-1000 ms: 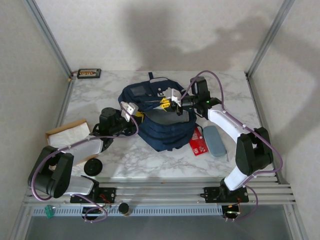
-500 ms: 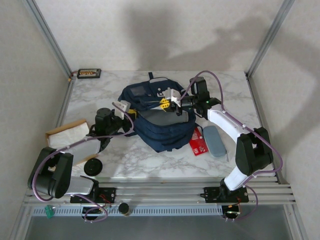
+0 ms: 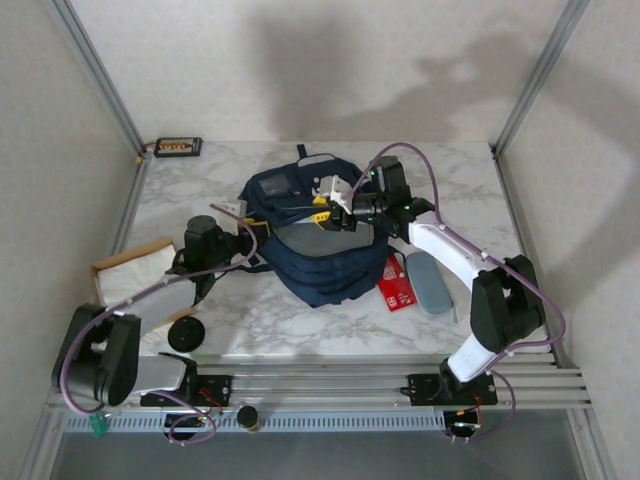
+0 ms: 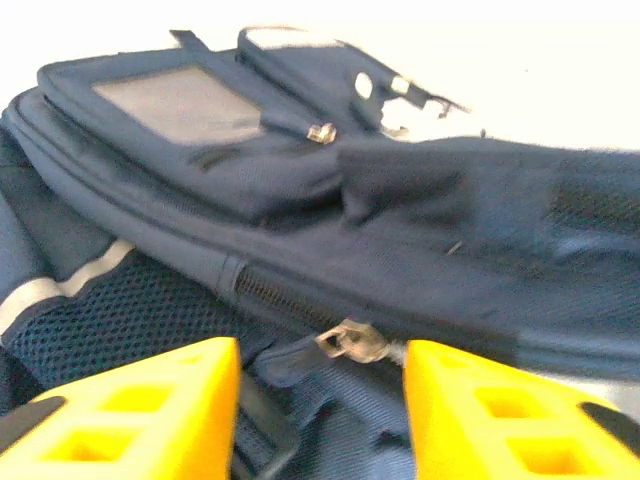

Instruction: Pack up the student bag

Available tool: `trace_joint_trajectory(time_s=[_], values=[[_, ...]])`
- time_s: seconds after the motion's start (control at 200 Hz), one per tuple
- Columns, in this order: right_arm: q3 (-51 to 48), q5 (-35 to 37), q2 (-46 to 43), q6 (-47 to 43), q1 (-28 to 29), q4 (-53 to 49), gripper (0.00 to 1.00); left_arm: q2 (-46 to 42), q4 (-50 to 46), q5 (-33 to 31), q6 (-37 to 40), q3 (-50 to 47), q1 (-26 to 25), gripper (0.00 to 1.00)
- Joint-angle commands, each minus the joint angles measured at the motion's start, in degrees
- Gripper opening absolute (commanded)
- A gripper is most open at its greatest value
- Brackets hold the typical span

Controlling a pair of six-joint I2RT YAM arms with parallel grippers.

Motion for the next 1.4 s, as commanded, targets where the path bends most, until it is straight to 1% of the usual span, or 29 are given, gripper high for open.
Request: trace_joint_trajectory(time_s=[0.0, 0.05, 0.095, 0.125, 0.2, 0.24, 0.28, 0.315, 0.33, 0.381, 0.421, 0.516, 0.561, 0.616, 0.666, 0.746, 0.801, 0.866, 0.976, 1.062, 1.137, 1.217, 1.272, 1.357, 1.392], values=[[-1.99, 2.67, -6.34, 13.90, -0.07, 5.84, 0.42, -6.62, -3.62, -5.39, -10.06, -1.05, -0.65, 0.51], [-3.90, 3.59, -8.71, 18.98, -0.08, 6.60, 0.44, -9.79, -4.19, -5.74, -12.52, -2.71, -1.24, 0.51], [-6.30, 6.16, -10.72, 24.50, -0.09, 7.84, 0.46, -12.76, -5.52, -8.92, -15.16, -3.78, -2.22, 0.52], [-7.45, 6.65, -11.96, 28.07, -0.16, 7.49, 0.49, -14.39, -6.88, -10.32, -16.39, -4.01, -2.95, 0.52], [-10.18, 5.87, -14.93, 35.12, -0.49, 5.84, 0.53, -17.39, -9.01, -10.94, -18.04, -4.03, -4.50, 0.52], [-11.46, 7.68, -16.53, 39.04, -0.61, 4.50, 0.56, -18.44, -9.60, -11.61, -19.53, -4.17, -5.45, 0.53], [-12.21, 12.34, -18.05, 43.50, -0.80, 2.17, 0.59, -19.12, -8.91, -10.54, -20.33, -4.45, -6.31, 0.54], [-12.03, 17.95, -19.15, 48.12, -1.24, -1.66, 0.63, -19.22, -8.65, -10.13, -20.78, -4.39, -7.27, 0.55], [-11.75, 21.60, -19.45, 50.21, -1.55, -3.26, 0.65, -18.94, -8.76, -10.22, -20.95, -4.18, -7.74, 0.55], [-10.66, 32.21, -20.28, 57.53, -2.95, -12.09, 0.74, -18.04, -9.08, -9.69, -20.65, -3.37, -9.95, 0.55], [-9.95, 39.15, -20.61, 61.87, -4.14, -19.23, 0.77, -16.90, -9.57, -9.24, -19.96, -2.28, -11.99, 0.55], [-11.56, 50.46, -21.92, 67.75, -6.44, -31.10, 0.85, -14.05, -12.01, -10.51, -18.21, 0.89, -17.71, 0.57], [-13.46, 53.34, -22.85, 70.73, -8.75, -35.02, 0.90, -13.00, -11.21, -11.23, -18.19, 1.52, -20.38, 0.59], [-16.37, 54.19, -23.78, 72.89, -11.74, -37.44, 0.94, -11.40, -10.58, -12.09, -18.77, 2.29, -23.26, 0.60], [-18.69, 54.28, -24.61, 74.35, -13.08, -38.21, 0.99, -9.71, -10.59, -12.62, -19.24, 3.02, -25.52, 0.61], [-23.22, 54.32, -26.13, 76.99, -13.89, -37.57, 0.98, -7.02, -8.61, -13.64, -19.71, 4.07, -29.03, 0.62], [-26.35, 52.68, -26.81, 78.30, -15.90, -35.66, 0.99, -5.40, -8.65, -14.65, -19.82, 4.86, -31.08, 0.63], [-30.65, 48.49, -26.70, 78.49, -18.47, -31.90, 0.99, -3.75, -8.81, -15.14, -18.86, 5.83, -32.63, 0.65], [-34.04, 48.95, -24.73, 78.32, -18.72, -29.78, 0.99, -1.78, -9.84, -15.56, -17.62, 7.27, -33.80, 0.67], [-34.32, 48.77, -23.21, 77.24, -18.69, -29.50, 0.99, -1.06, -10.05, -15.65, -16.84, 7.97, -34.16, 0.69], [-34.73, 46.37, -22.37, 76.60, -18.20, -28.81, 0.99, -1.09, -10.05, -15.56, -16.57, 8.15, -34.34, 0.71], [-34.81, 45.20, -22.84, 77.68, -15.49, -29.24, 0.99, -1.18, -10.05, -16.02, -16.37, 8.21, -34.49, 0.72], [-34.52, 45.11, -23.81, 79.44, -13.24, -30.02, 0.99, -1.19, -11.74, -16.35, -16.42, 8.20, -34.51, 0.73], [-33.68, 47.81, -24.59, 82.29, -10.28, -33.12, 0.99, -1.03, -11.85, -16.53, -16.34, 8.18, -34.51, 0.75], [-32.62, 50.44, -24.69, 83.73, -9.02, -35.29, 0.99, -0.94, -11.98, -16.62, -16.34, 8.24, -34.51, 0.76]])
